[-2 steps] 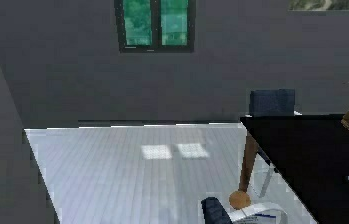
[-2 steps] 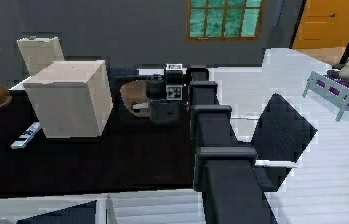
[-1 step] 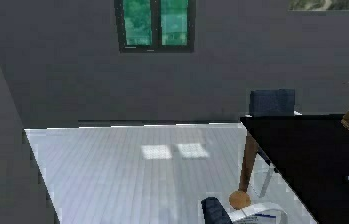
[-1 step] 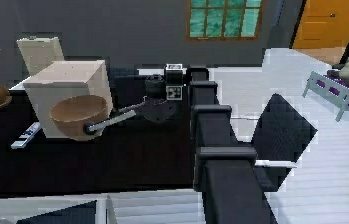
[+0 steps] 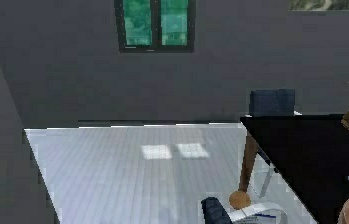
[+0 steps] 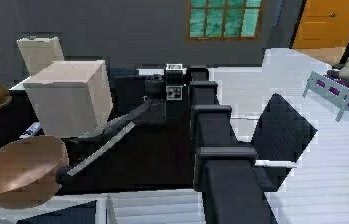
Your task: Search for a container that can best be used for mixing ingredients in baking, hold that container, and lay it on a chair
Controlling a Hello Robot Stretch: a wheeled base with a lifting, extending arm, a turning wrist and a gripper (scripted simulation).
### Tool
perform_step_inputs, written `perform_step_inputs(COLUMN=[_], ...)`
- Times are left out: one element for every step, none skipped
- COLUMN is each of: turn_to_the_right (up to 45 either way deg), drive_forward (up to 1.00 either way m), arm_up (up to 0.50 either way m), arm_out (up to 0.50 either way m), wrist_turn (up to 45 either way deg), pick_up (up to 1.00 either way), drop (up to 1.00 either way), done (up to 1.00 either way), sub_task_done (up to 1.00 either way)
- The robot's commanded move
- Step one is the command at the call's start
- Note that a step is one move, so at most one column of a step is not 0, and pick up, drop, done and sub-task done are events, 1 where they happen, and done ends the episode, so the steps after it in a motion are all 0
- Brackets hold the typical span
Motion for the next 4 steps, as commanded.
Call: perform_step_inputs(turn_to_the_right=[0.0,0.0,45.0,45.0], drive_forward=[0.0,0.0,0.0,0.0], arm_up=[0.0,0.0,0.0,0.0], arm_out=[0.0,-0.26,0.0,0.0], wrist_turn=[-27.0,0.0,0.0,0.0], pick_up=[0.0,0.0,0.0,0.0], drop=[0.0,0.0,0.0,0.0], done=[0.0,0.0,0.0,0.0], sub_task_done=[0.0,0.0,0.0,0.0])
